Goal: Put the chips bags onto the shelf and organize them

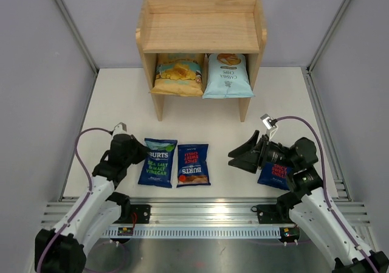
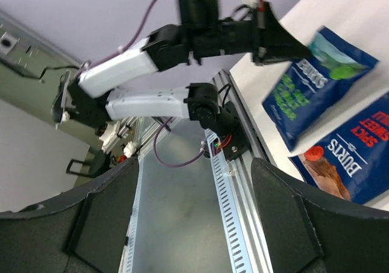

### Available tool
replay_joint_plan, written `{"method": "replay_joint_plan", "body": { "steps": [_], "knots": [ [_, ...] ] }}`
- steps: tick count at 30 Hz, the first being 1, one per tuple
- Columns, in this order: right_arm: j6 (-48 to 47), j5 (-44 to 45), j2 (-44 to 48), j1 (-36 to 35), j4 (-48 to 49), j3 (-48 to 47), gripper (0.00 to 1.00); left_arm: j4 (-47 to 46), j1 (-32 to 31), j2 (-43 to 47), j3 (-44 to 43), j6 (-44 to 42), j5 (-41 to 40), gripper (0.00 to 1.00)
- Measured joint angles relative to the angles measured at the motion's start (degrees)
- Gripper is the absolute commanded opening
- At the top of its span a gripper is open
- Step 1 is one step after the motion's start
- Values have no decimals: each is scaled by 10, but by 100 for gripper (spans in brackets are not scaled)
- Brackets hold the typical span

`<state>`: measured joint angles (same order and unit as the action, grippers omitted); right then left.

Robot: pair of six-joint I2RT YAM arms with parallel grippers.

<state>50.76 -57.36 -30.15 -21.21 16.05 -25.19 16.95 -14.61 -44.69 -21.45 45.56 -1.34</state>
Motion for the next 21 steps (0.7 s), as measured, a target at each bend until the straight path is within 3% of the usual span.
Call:
{"method": "replay_joint_plan", "body": {
  "steps": [5, 13, 21],
  "knots": [
    [2, 65, -57, -16, 2, 11, 83, 51, 0, 97, -34, 9, 10, 0],
    [-16, 245, -179, -212, 85, 35, 87, 98, -9, 128, -153, 17, 73, 0],
    [-50, 357, -320, -305, 233, 23, 88, 98, -36, 139, -263, 45, 148, 0]
  ]
}}
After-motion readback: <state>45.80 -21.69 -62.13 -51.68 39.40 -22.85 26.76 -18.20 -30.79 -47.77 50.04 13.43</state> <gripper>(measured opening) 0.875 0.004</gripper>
